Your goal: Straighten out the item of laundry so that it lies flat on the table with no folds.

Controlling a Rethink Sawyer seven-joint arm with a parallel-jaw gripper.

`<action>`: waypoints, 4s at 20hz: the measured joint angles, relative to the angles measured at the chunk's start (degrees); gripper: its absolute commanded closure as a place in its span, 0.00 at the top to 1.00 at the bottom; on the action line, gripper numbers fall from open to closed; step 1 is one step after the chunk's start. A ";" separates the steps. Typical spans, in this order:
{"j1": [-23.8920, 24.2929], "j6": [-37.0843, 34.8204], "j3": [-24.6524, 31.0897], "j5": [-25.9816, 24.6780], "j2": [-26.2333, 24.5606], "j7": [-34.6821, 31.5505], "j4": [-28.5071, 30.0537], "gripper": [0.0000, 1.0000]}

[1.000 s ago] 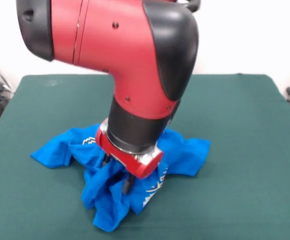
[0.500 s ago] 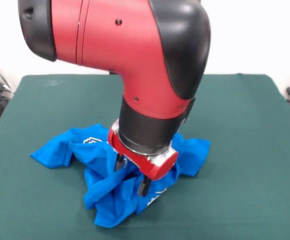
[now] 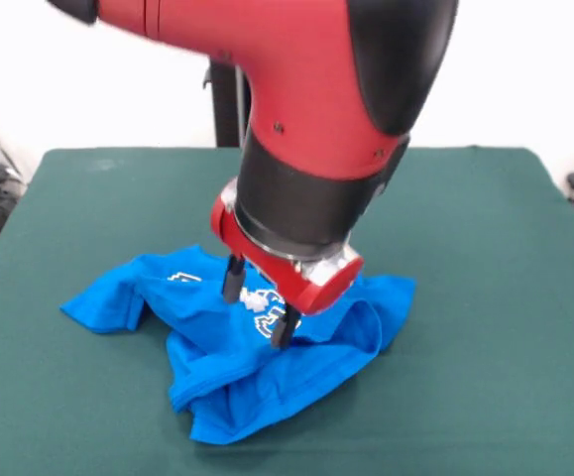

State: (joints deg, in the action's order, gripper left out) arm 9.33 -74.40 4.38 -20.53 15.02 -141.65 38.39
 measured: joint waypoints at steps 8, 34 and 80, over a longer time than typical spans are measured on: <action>-0.42 -0.11 -2.55 -0.15 1.15 0.00 -1.58 1.00; 0.63 15.00 -4.23 3.22 -2.97 0.00 -0.48 1.00; 3.26 13.89 -8.58 12.58 -7.22 0.00 7.38 0.00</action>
State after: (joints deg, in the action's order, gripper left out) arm 12.58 -60.51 -4.20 -7.95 7.80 -141.65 45.77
